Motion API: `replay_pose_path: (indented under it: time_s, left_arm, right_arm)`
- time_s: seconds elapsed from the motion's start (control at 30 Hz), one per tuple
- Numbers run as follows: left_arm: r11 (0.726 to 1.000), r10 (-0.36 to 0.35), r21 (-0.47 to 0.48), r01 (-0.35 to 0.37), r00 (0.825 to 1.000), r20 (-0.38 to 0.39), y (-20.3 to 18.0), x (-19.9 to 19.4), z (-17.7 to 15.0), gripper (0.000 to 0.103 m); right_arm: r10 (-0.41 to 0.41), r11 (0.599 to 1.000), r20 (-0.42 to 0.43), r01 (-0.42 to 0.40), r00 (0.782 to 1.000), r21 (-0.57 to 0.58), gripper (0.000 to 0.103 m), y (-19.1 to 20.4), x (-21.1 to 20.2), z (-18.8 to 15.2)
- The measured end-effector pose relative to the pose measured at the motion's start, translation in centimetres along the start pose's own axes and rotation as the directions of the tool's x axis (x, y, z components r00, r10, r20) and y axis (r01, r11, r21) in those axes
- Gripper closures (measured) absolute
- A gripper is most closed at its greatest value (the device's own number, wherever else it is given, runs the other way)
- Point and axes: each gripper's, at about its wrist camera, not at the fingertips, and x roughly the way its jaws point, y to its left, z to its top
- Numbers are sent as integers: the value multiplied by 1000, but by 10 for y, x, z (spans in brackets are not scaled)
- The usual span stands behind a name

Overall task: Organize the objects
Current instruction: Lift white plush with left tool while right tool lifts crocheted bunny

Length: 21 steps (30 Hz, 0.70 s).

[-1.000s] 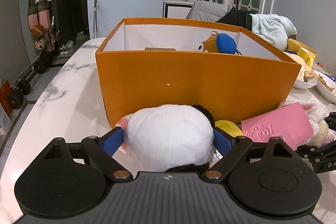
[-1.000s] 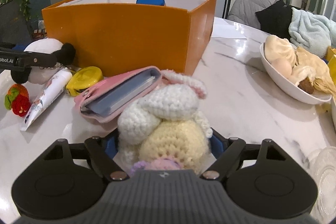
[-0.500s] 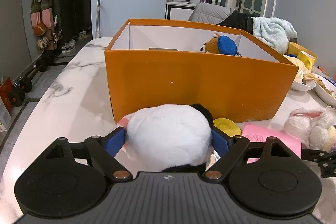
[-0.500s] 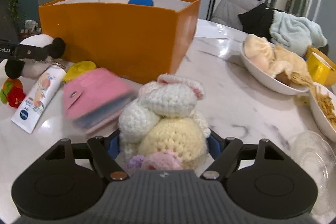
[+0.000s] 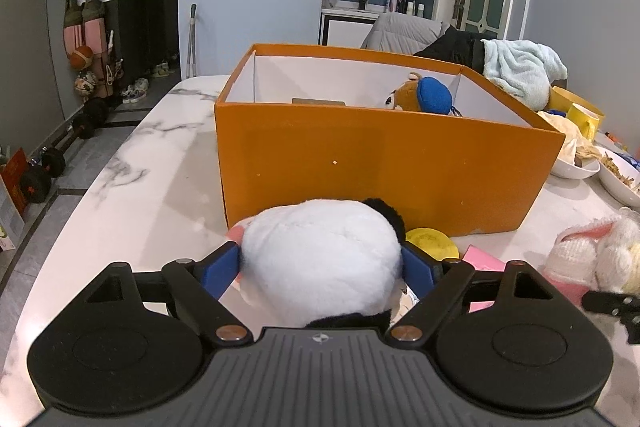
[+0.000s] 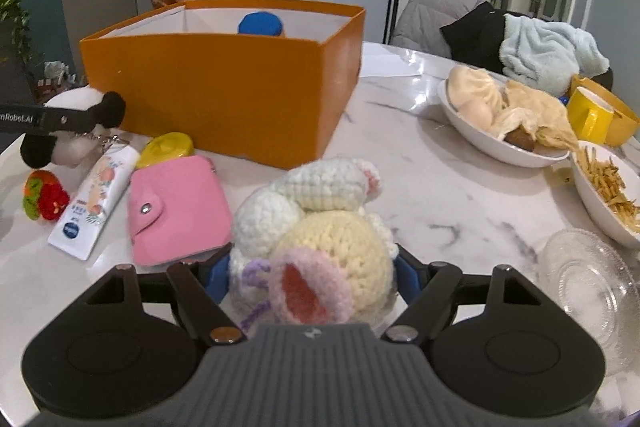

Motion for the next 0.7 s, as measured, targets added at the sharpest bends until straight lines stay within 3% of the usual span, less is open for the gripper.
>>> replay_pose_path:
  time_s: [0.17,0.43,0.5,0.7]
  left_arm:
    - [1000,3,7,-3,1000,-7,1,1,-1,4]
    - [1000,5,-2,-5,1000,-14,3,4,-2,4]
    - [1000,4,2,-4,1000,-14,2,4,-2,5]
    - [1000,2,2,-2,1000,-13,3,3,-2,6]
  right_arm:
    - [-15,1000,-29,15,999,-15,18,6,12,-3]
    - [-25,999,-49,23,999,-34,16,3,26,4]
    - [-18,999,-58,16,998,-30,23,3,29,4]
    - [-17,1000,-42,16,999,-17,28,5,26,4]
